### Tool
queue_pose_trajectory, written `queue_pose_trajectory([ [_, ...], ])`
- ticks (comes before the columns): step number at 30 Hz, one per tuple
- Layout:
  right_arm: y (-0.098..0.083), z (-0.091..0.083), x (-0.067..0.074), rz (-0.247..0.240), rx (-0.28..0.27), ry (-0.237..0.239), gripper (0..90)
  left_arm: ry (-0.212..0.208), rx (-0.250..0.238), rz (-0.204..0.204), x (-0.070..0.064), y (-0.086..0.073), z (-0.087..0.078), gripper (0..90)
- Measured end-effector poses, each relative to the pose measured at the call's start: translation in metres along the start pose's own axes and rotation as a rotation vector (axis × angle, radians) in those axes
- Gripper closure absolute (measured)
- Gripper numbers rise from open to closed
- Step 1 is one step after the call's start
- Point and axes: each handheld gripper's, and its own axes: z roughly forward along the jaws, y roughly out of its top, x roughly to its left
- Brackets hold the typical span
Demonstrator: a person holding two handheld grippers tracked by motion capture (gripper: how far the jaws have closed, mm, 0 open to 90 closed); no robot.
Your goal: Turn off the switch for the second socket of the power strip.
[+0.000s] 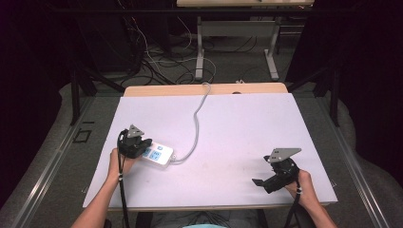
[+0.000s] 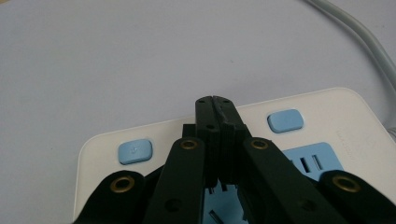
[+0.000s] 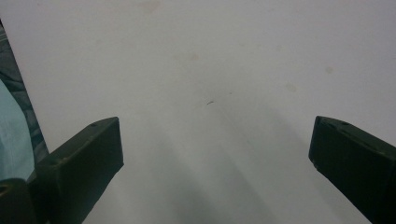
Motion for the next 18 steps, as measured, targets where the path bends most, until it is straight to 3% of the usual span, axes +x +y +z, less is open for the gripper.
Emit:
queue_pose_trajectory([
  [5, 0.0000, 0.0004, 0.0001, -0.002, -0.003, -0.003, 2.4, 0.018, -0.009, 0.007, 0.0002, -0.0008, 0.0005, 89.8],
  [18, 0.0006, 0.0004, -0.0005, -0.006, 0.008, 0.004, 2.5, 0.012, -0.015, -0.002, 0.0008, -0.0021, 0.0007, 90.0],
])
